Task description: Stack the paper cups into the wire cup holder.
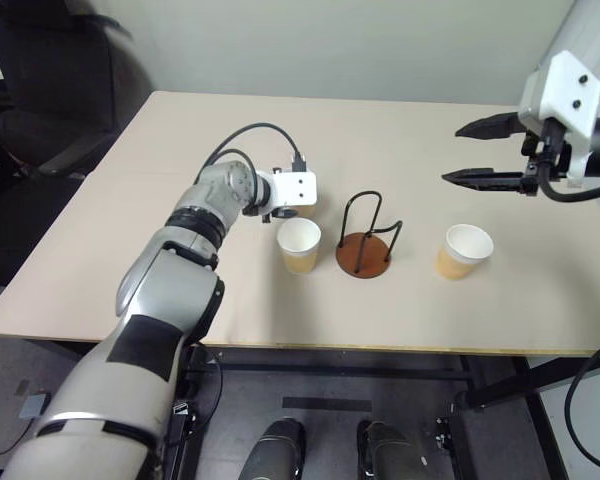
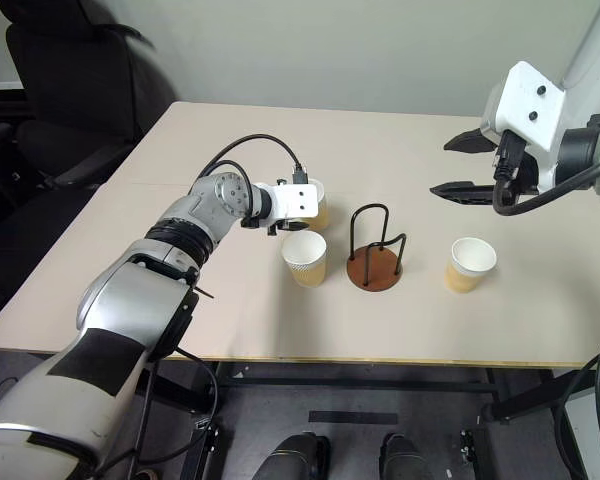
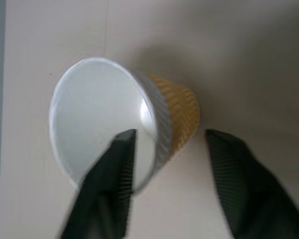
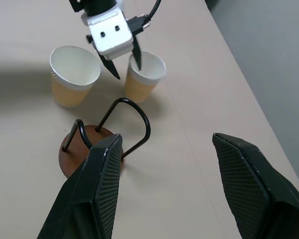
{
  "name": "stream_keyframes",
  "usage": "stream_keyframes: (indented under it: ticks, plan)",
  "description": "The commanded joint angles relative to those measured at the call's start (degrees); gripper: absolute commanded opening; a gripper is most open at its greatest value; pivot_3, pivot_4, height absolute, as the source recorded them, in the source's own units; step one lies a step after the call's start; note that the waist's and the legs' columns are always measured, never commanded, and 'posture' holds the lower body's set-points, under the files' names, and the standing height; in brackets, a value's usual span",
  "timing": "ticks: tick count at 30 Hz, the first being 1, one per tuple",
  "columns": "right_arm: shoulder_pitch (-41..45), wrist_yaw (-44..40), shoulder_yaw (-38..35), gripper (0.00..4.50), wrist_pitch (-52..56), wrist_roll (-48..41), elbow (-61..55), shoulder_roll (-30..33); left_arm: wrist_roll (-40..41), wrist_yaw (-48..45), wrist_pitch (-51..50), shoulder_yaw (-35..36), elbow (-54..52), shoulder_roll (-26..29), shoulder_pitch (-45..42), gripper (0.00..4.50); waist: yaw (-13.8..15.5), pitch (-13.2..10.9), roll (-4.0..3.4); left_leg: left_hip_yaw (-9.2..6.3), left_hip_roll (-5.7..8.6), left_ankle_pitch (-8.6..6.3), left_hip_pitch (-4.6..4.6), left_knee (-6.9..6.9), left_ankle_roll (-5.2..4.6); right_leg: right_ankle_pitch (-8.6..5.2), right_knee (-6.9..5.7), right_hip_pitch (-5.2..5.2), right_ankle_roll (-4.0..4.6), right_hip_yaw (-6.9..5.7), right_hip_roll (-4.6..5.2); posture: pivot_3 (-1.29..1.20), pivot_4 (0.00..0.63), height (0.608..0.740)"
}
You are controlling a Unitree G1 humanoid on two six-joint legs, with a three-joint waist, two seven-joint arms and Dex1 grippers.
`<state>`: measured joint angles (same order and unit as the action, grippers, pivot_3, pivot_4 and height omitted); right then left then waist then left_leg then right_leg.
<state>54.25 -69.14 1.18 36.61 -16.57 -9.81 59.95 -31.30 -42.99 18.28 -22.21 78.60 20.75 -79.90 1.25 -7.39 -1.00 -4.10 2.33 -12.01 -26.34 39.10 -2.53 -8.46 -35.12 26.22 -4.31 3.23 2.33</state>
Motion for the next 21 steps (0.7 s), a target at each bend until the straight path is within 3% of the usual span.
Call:
stream_keyframes:
  ticks: [1, 3, 8, 16, 21]
  plan:
    - [0.4, 0.6, -0.8, 2.89, -0.7, 0.3, -1.7, 1.1, 0.3, 0.9, 0.0, 0.5, -0.5, -0.1, -0.5, 1.86, 0.0, 0.0, 0.00, -0.03, 0.00, 0.00, 0.00, 0.01, 0.00, 0.01, 0.00, -0.01, -0.01, 0.06, 0.04, 0.00, 0.150, 0.740]
    - [0.3, 0.8, -0.7, 2.89, -0.8, 0.4, -1.7, 1.1, 0.5, 0.8, -0.1, 0.7, -0.4, -0.2, -0.4, 1.54, 0.0, 0.0, 0.00, -0.03, -0.03, 0.00, 0.00, 0.01, 0.00, 0.00, 0.01, -0.01, -0.01, 0.09, 0.08, 0.00, 0.150, 0.740]
    - [0.4, 0.9, -0.6, 2.89, -0.9, 0.6, -1.5, 1.1, 1.0, -1.4, 0.3, 1.1, -0.4, -0.1, -0.7, 0.03, 0.0, 0.0, 0.00, -0.02, -0.02, 0.00, -0.01, 0.01, 0.01, 0.01, 0.03, -0.01, -0.02, 0.10, 0.09, 0.00, 0.150, 0.740]
    - [-0.2, -0.2, -0.5, 2.89, -1.3, 0.6, -0.6, 1.5, 0.9, -9.7, 2.0, 0.9, -0.7, 3.3, -3.7, 0.03, 0.0, 0.0, 0.01, -0.04, -0.01, 0.00, -0.01, -0.01, 0.00, 0.00, 0.03, 0.01, -0.01, 0.07, 0.01, 0.00, 0.150, 0.740]
    - [-0.3, -1.5, -0.7, 2.89, -2.2, 0.8, 1.8, 2.3, 3.1, -20.8, 1.3, 2.4, -1.0, 5.1, -8.3, 0.03, 0.2, 0.0, 0.01, -0.03, 0.03, -0.03, -0.03, -0.03, -0.05, -0.03, 0.06, 0.01, 0.05, 0.00, -0.02, 0.00, 0.150, 0.740]
